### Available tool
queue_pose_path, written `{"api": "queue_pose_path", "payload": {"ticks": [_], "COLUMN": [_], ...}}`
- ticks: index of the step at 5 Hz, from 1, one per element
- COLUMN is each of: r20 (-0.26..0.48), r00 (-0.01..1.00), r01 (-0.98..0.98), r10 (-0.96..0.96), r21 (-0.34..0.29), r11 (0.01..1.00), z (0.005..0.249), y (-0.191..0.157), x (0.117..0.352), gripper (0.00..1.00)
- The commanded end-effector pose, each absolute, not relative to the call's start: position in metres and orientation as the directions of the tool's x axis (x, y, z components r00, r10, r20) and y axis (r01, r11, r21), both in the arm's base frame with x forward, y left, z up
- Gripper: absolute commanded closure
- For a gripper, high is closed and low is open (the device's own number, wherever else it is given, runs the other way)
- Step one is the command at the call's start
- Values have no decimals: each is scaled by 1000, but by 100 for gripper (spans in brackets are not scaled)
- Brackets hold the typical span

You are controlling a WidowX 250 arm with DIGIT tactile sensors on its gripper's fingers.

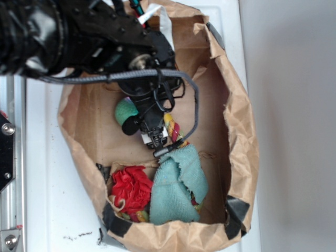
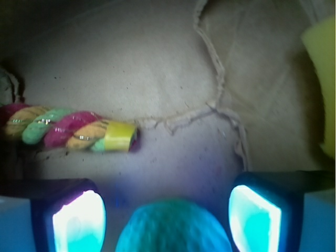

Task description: Grab the green ball.

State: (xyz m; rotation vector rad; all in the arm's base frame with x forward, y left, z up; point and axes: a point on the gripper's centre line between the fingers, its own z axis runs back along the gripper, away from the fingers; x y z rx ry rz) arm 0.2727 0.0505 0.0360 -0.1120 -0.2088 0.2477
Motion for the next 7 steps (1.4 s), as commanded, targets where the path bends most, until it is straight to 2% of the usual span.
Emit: {"api": "queue_pose_path", "payload": {"ticks": [1, 3, 5, 6, 7], "r20": [207, 199, 200, 210, 214], "r00": [958, 965, 962, 956, 954], "r01": [-179, -159, -168, -184, -188], "r10": [197, 172, 186, 205, 209], "r21": [-105, -82, -103, -115, -112], "r11": [978, 984, 980, 976, 976], "z": [42, 37, 41, 43, 44], "y": [52, 59, 55, 56, 58], "x": [264, 251, 256, 257, 257], "gripper": [0, 0, 0, 100, 100]}}
